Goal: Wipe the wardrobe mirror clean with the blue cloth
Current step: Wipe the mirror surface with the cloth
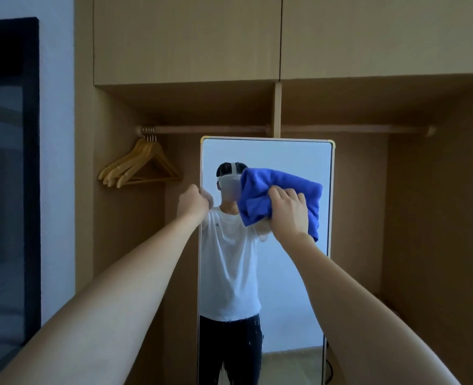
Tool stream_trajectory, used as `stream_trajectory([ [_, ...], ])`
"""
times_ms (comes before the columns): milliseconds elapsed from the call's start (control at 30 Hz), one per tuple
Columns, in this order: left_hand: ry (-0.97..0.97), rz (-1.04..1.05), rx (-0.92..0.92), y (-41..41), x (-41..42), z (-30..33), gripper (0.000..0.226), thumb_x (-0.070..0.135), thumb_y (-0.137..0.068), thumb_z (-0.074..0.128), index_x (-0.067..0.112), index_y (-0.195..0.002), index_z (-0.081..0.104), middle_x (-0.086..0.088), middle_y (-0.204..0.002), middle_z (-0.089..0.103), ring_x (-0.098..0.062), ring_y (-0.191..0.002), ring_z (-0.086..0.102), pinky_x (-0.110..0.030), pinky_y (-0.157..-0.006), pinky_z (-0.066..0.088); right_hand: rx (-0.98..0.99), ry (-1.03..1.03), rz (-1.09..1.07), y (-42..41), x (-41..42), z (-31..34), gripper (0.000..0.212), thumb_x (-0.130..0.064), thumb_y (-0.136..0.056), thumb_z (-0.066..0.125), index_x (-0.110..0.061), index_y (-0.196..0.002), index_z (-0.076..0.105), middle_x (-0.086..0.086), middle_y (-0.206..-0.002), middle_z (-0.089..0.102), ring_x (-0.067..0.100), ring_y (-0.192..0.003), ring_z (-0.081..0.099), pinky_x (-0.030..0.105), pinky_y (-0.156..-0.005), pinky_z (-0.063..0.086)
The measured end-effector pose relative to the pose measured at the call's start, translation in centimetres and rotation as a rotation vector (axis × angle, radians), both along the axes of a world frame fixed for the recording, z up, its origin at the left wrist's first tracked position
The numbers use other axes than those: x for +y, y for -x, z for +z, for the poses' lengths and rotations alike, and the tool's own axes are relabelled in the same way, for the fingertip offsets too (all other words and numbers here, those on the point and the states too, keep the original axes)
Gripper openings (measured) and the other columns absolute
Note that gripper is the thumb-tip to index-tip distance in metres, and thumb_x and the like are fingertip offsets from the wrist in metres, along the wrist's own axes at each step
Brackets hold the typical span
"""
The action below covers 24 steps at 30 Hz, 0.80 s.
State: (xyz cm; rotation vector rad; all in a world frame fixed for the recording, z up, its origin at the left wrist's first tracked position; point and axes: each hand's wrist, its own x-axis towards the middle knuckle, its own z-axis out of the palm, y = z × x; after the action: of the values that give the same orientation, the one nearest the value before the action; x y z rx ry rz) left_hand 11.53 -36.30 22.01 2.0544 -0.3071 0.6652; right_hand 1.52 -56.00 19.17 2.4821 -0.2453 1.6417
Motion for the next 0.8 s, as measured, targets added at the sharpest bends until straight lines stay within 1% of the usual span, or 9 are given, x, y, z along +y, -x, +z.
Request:
stream_trajectory([
  [133,0.026,0.029,0.052,-0.8,-0.6,0.4,0.029,0.014,-0.103,0.039,0.001,-0.124,0.054,-0.021,-0.127,0.057,-0.037,-0.117,0.057,-0.039,-0.093,0.046,0.052,0.030,0.062,0.8,-0.8,-0.9,0.024,-0.003,-0.070,0.061,-0.015,-0.090,0.056,-0.002,-0.090,0.062,0.025,-0.079,0.052,0.036,-0.074,0.041],
  [267,-0.014,0.082,0.074,-1.0,-0.9,0.3,0.034,0.015,-0.106,0.033,0.003,-0.130,0.053,-0.018,-0.130,0.055,-0.036,-0.122,0.054,-0.040,-0.098,0.045,0.033,-0.022,0.108,3.3,-0.9,1.5,0.019,-0.008,-0.070,0.059,-0.016,-0.086,0.052,-0.003,-0.079,0.057,0.024,-0.074,0.051,0.032,-0.063,0.032],
  [400,-0.011,0.056,0.099,-0.8,-1.1,0.2,0.030,0.014,-0.104,0.041,0.006,-0.131,0.050,-0.016,-0.130,0.056,-0.035,-0.120,0.056,-0.040,-0.095,0.049,-0.332,-0.197,0.105,4.4,-0.6,4.9,0.025,-0.010,-0.063,0.048,-0.011,-0.088,0.053,0.003,-0.077,0.057,0.030,-0.076,0.049,0.038,-0.067,0.034],
  [467,-0.037,0.053,0.115,-0.7,-1.0,0.2,0.029,0.015,-0.101,0.049,0.008,-0.129,0.049,-0.014,-0.128,0.055,-0.033,-0.116,0.056,-0.036,-0.088,0.048,-0.500,-0.209,0.089,4.3,-0.7,6.9,0.030,-0.007,-0.059,0.048,-0.010,-0.088,0.054,0.003,-0.081,0.059,0.031,-0.083,0.050,0.037,-0.073,0.032],
  [500,-0.054,0.058,0.123,-0.7,-0.9,0.1,0.031,0.016,-0.099,0.053,0.008,-0.128,0.048,-0.013,-0.128,0.054,-0.032,-0.116,0.056,-0.035,-0.087,0.047,-0.511,-0.178,0.086,4.3,-0.9,7.6,0.033,-0.006,-0.057,0.051,-0.010,-0.089,0.055,0.003,-0.085,0.061,0.031,-0.087,0.051,0.037,-0.076,0.032],
  [567,-0.045,0.065,0.134,-0.7,-1.0,0.0,0.031,0.019,-0.100,0.052,0.007,-0.128,0.048,-0.013,-0.127,0.052,-0.032,-0.118,0.054,-0.035,-0.091,0.045,-0.375,-0.083,0.084,3.7,-2.0,7.9,0.036,-0.004,-0.057,0.058,-0.010,-0.093,0.055,0.004,-0.095,0.064,0.032,-0.096,0.053,0.038,-0.083,0.034],
  [633,0.020,0.046,0.127,-0.8,-1.3,-0.3,0.029,0.021,-0.105,0.039,0.008,-0.129,0.047,-0.014,-0.126,0.052,-0.032,-0.118,0.054,-0.035,-0.089,0.043,-0.159,-0.048,0.082,2.5,-3.0,6.7,0.040,-0.004,-0.061,0.066,-0.011,-0.099,0.057,0.008,-0.112,0.064,0.034,-0.108,0.054,0.043,-0.089,0.041],
  [700,0.039,0.045,0.075,-0.6,-1.5,-0.6,0.032,0.021,-0.107,0.028,0.007,-0.130,0.047,-0.015,-0.125,0.052,-0.032,-0.118,0.054,-0.035,-0.088,0.041,-0.099,-0.075,0.090,1.1,-3.4,4.6,0.046,-0.004,-0.064,0.071,-0.008,-0.108,0.061,0.011,-0.125,0.063,0.035,-0.116,0.056,0.046,-0.092,0.046],
  [800,0.031,0.046,0.029,-0.3,-1.5,-0.9,0.034,0.021,-0.108,0.026,0.005,-0.128,0.048,-0.015,-0.127,0.053,-0.032,-0.119,0.054,-0.038,-0.092,0.043,-0.147,-0.091,0.069,0.2,-3.1,1.5,0.046,-0.004,-0.057,0.079,-0.007,-0.101,0.064,0.009,-0.112,0.069,0.033,-0.098,0.064,0.044,-0.084,0.050],
])
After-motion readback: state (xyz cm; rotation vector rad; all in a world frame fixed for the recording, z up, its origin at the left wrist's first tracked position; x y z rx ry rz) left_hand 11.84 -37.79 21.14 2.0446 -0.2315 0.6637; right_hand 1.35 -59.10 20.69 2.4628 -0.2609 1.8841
